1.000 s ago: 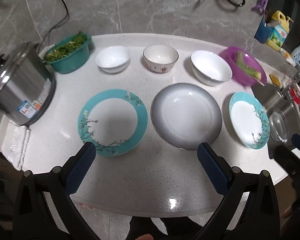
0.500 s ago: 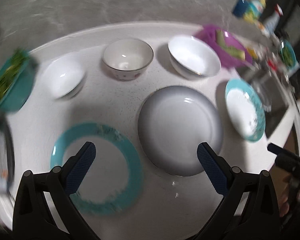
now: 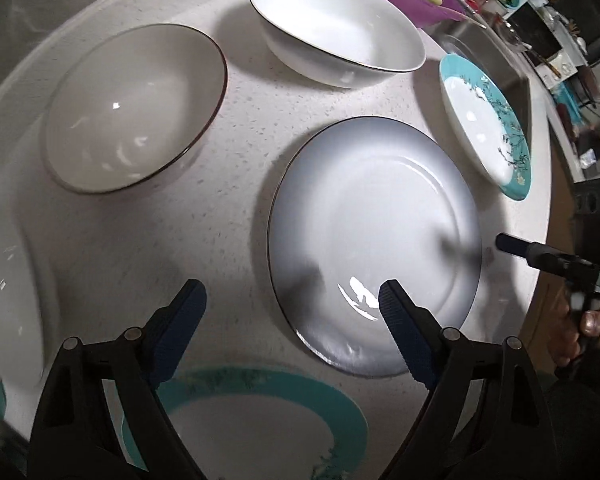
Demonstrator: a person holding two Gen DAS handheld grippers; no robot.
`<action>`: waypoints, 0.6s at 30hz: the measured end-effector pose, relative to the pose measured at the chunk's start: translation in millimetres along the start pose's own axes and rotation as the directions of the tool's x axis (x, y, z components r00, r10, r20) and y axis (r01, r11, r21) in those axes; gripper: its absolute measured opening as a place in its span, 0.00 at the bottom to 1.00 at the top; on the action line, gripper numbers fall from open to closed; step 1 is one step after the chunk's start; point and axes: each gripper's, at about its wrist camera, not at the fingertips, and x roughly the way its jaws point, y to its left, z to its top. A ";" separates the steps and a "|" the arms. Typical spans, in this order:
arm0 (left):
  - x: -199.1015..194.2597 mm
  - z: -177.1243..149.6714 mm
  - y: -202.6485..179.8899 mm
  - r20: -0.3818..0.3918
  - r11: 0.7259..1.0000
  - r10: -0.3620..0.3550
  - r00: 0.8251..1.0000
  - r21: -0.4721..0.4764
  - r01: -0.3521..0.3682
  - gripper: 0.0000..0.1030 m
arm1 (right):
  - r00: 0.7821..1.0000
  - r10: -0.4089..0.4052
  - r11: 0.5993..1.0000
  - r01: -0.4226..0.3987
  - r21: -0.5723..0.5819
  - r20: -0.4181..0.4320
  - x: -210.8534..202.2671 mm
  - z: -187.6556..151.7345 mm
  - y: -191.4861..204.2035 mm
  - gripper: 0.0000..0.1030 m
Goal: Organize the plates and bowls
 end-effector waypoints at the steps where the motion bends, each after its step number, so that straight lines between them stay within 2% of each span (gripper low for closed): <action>1: 2.3 0.5 2.0 0.002 1.000 -0.011 1.000 0.001 0.011 0.85 | 1.000 0.013 1.000 -0.013 0.020 0.005 1.3 -0.4 -5.7 0.71; 4: 7.5 6.2 10.5 -0.010 0.999 -0.051 0.999 0.013 0.051 0.84 | 1.000 0.025 0.999 -0.025 0.048 0.004 5.2 -1.6 -16.3 0.66; 5: 9.3 7.6 10.7 -0.015 0.998 -0.064 0.998 0.024 0.065 0.81 | 0.999 0.035 0.998 -0.035 0.051 0.006 7.0 -1.9 -18.6 0.64; 6: 11.4 4.2 1.0 -0.017 0.997 -0.075 0.997 0.035 0.075 0.78 | 0.999 0.036 0.998 -0.036 0.054 0.006 8.3 -1.7 -20.1 0.62; 8: 18.5 8.6 0.9 -0.038 0.994 -0.094 0.995 0.053 0.096 0.59 | 0.999 0.043 0.997 -0.043 0.058 -0.001 12.0 -0.7 -22.9 0.59; 11: 21.3 7.7 -14.6 -0.032 0.991 -0.116 0.993 0.069 0.118 0.52 | 0.999 0.054 0.997 -0.055 0.058 0.005 13.9 1.5 -24.8 0.56; 13: 16.5 7.1 -9.3 -0.032 0.989 -0.133 0.991 0.064 0.134 0.51 | 0.998 0.062 0.997 -0.062 0.052 0.011 13.9 2.9 -25.6 0.56; 15: 17.3 8.8 -15.2 -0.034 0.988 -0.137 0.990 0.068 0.139 0.51 | 0.997 0.072 0.996 -0.073 0.051 0.016 13.9 3.9 -28.4 0.50; 18: 12.4 10.1 -15.7 -0.042 0.988 -0.135 0.990 0.070 0.138 0.51 | 0.997 0.080 0.995 -0.080 0.050 0.018 15.1 5.0 -29.9 0.50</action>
